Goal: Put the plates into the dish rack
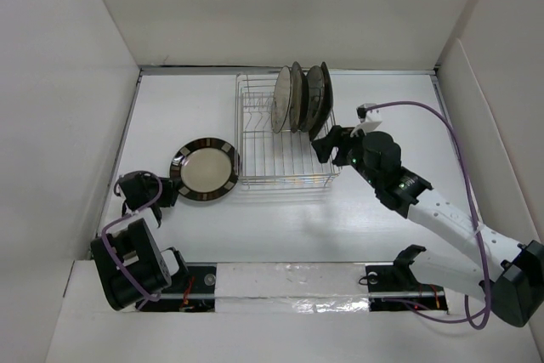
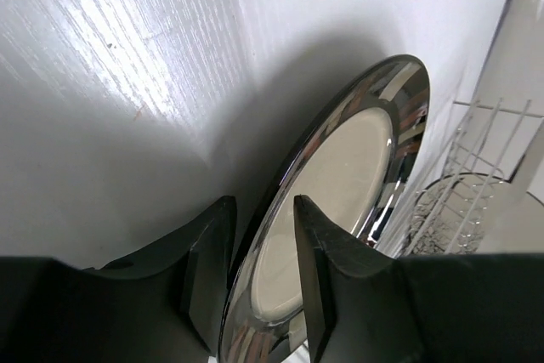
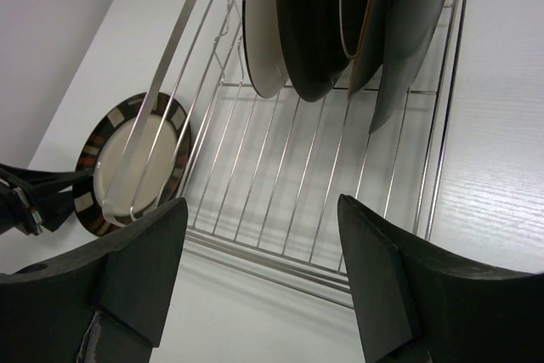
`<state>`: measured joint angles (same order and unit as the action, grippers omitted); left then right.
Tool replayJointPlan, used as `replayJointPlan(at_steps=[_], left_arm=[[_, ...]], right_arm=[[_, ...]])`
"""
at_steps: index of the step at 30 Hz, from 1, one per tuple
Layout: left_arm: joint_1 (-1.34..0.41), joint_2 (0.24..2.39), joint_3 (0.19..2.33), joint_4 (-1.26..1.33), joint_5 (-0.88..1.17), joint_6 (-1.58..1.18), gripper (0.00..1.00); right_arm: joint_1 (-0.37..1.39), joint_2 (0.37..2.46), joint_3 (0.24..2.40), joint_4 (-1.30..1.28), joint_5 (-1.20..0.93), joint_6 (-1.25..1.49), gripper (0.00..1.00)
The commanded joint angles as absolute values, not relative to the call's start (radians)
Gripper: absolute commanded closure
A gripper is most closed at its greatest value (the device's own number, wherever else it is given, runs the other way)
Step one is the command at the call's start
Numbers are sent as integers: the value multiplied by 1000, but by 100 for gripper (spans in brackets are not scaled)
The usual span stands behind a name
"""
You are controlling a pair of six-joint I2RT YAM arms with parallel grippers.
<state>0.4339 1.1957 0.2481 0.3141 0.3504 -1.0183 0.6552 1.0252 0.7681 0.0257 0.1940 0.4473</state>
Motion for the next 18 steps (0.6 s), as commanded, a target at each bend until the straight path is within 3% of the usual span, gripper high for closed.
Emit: replayJointPlan(at_steps=[1, 5, 11, 13, 14, 15, 18], left_arm=[[436, 1256, 164, 382, 350, -1061, 68], [436, 1308, 156, 434, 364, -1023, 60], [436, 1385, 176, 460, 374, -954, 60], [436, 1397, 184, 466, 390, -946, 66], [436, 1394, 184, 471, 390, -946, 88], [436, 1387, 181, 471, 382, -940, 100], [436, 1326, 169, 451, 339, -948, 100]], right_arm=[[672, 1009, 801, 57, 224, 429, 23], [672, 1011, 801, 58, 218, 428, 23], [692, 1015, 802, 61, 227, 430, 23], [692, 1015, 804, 58, 235, 428, 23], [692, 1017, 804, 60, 236, 428, 23], [692, 1019, 805, 58, 236, 426, 23], [692, 1022, 808, 58, 238, 426, 23]])
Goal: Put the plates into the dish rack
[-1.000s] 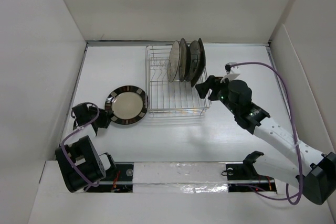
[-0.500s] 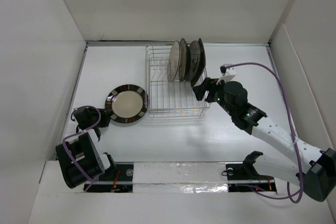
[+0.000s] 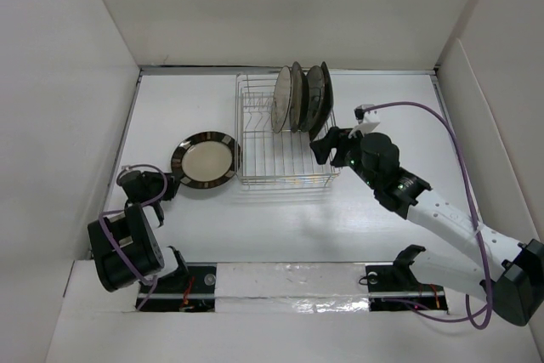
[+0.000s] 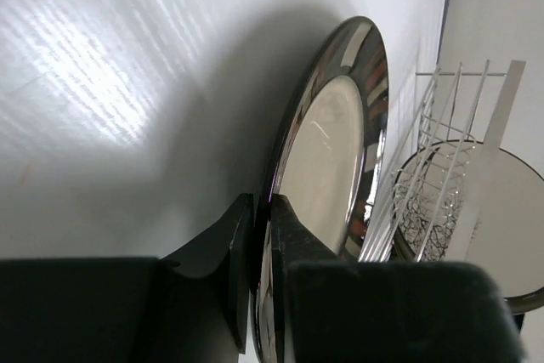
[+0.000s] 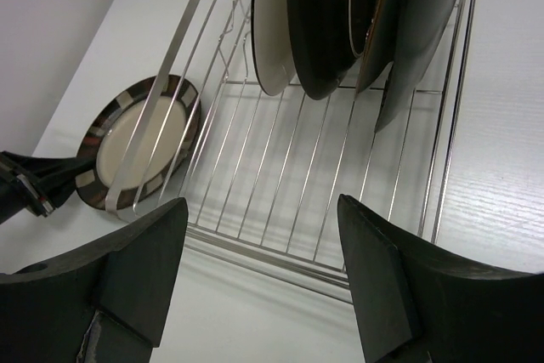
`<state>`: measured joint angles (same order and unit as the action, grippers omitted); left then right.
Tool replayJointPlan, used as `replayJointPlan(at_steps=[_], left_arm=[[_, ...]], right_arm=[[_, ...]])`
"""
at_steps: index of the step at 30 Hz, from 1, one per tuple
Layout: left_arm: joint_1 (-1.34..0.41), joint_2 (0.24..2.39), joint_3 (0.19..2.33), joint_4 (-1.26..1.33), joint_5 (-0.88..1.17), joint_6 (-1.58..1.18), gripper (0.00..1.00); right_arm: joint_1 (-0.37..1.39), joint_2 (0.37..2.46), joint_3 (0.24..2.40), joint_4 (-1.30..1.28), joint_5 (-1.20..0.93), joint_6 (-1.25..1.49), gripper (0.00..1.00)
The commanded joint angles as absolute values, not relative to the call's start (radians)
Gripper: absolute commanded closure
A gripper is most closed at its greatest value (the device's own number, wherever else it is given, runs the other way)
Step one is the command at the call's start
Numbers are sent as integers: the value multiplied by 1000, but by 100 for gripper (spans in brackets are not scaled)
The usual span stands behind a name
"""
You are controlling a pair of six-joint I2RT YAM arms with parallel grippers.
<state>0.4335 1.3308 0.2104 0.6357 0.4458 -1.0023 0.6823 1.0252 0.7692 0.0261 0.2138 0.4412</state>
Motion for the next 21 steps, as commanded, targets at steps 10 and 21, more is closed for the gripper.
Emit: replayJointPlan(at_steps=[10, 21], left_arm=[[436, 841, 280, 69, 137, -904, 100], [396, 716, 590, -176, 40, -666, 100]], right_arm=[[710, 1009, 804, 66, 235, 428, 24], [719, 948, 810, 109, 201, 428, 12]])
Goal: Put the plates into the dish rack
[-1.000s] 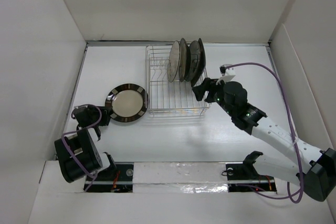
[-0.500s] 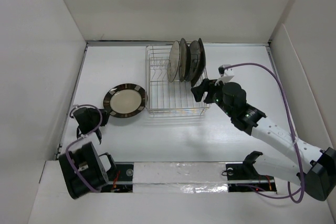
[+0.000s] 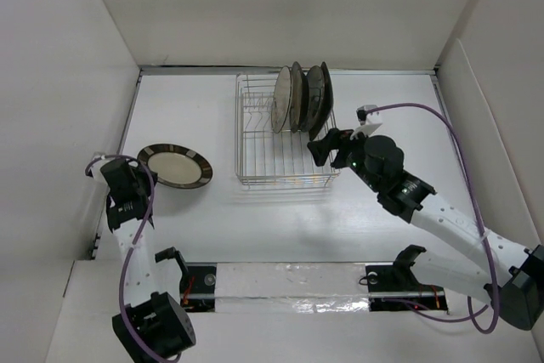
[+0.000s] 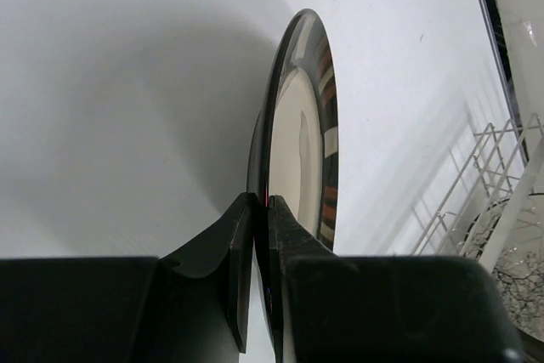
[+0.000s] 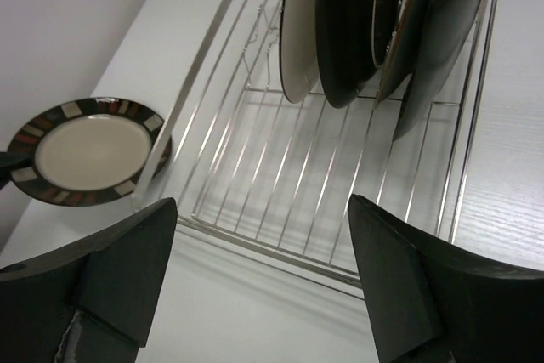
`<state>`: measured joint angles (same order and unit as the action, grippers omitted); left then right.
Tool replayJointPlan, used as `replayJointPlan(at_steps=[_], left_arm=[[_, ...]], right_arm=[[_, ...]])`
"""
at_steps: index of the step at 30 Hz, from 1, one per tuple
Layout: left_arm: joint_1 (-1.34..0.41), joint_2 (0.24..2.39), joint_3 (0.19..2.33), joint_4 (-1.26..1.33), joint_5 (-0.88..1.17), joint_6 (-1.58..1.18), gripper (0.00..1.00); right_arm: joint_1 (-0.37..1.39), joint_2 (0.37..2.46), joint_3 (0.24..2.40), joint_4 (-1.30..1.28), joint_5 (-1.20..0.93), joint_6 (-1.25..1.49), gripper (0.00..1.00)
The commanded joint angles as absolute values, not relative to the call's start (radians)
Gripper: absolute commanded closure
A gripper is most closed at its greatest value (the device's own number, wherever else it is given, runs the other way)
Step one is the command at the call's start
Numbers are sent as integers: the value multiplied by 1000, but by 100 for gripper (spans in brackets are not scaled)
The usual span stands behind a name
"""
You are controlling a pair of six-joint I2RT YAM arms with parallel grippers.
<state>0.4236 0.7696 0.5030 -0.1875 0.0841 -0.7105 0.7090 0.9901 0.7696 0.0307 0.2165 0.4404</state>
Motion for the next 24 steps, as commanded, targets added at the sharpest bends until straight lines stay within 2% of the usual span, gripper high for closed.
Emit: replayJointPlan(at_steps=[1, 10, 17, 24], left_arm=[[396, 709, 600, -170, 23, -654, 100], [387, 715, 692, -104, 127, -658, 100], [387, 712, 716, -51, 247, -689, 100], [387, 735, 791, -8, 409, -756, 100]], right_arm=[[719, 945, 814, 110, 181, 431, 11], [729, 1028, 922, 156, -27, 486, 9], [729, 1077, 940, 242, -113, 561, 10], [729, 1230, 1015, 322, -228, 623, 10]])
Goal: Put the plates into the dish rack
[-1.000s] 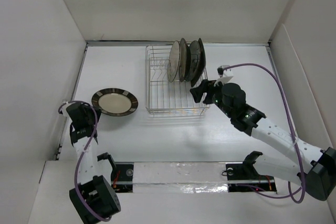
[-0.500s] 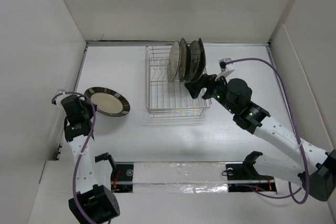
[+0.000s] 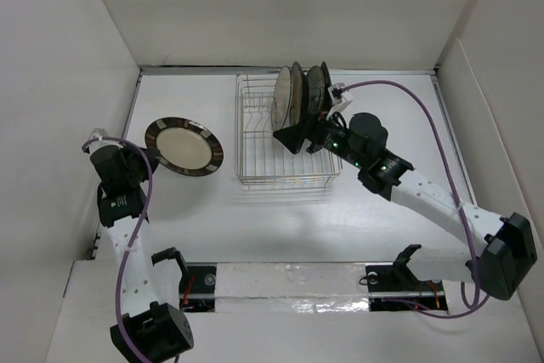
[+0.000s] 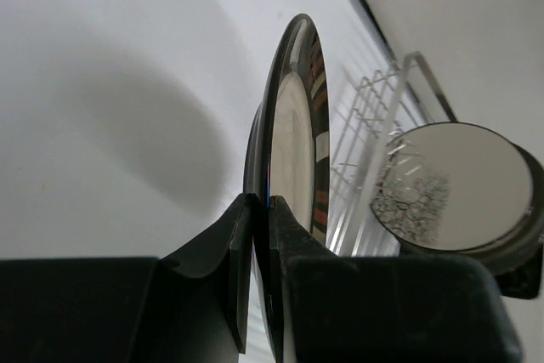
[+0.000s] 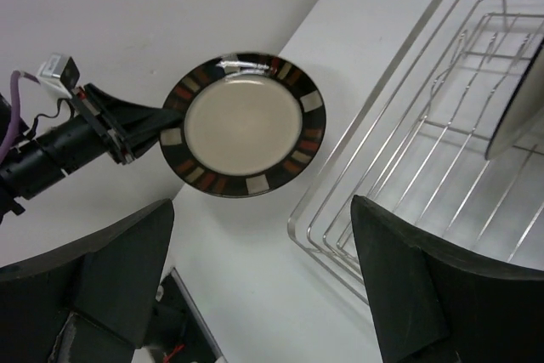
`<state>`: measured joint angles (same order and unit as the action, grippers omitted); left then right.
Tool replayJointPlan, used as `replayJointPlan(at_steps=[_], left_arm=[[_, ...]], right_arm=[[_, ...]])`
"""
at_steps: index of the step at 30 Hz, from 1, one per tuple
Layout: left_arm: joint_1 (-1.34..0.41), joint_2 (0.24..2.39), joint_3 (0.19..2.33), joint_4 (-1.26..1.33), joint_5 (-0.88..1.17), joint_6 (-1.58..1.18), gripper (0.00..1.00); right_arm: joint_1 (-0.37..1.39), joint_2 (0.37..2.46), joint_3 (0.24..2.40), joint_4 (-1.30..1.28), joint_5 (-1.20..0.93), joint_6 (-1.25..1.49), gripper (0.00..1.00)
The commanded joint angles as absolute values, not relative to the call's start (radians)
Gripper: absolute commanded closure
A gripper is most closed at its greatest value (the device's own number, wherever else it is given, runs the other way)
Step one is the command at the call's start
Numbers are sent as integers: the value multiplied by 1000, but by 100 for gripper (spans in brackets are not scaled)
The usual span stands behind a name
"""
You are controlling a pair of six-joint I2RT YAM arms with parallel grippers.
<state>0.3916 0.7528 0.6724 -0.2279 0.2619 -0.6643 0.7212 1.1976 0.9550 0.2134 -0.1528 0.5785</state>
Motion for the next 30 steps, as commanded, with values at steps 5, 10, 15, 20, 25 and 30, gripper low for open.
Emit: replayJointPlan(at_steps=[5, 10, 15, 20, 25, 30], left_arm=[[348, 782, 937, -46, 348, -723, 100], [290, 779, 1003, -8, 339, -735, 100], [252, 770, 1023, -15, 396, -745, 100], [232, 747, 1019, -8, 478, -790, 100], [222, 739, 1029, 35, 561, -831, 100], [222, 739, 1022, 78, 658, -873, 100]], right_arm=[[729, 1337, 1046, 406, -265, 667, 10], [729, 1454, 1130, 431, -301, 690, 8], [729, 1555, 1213, 442, -339, 712, 3], [690, 1644, 1291, 436, -408, 727, 1], [667, 1689, 1293, 425, -408, 752, 1], [667, 1727, 1284, 478, -448, 781, 1]])
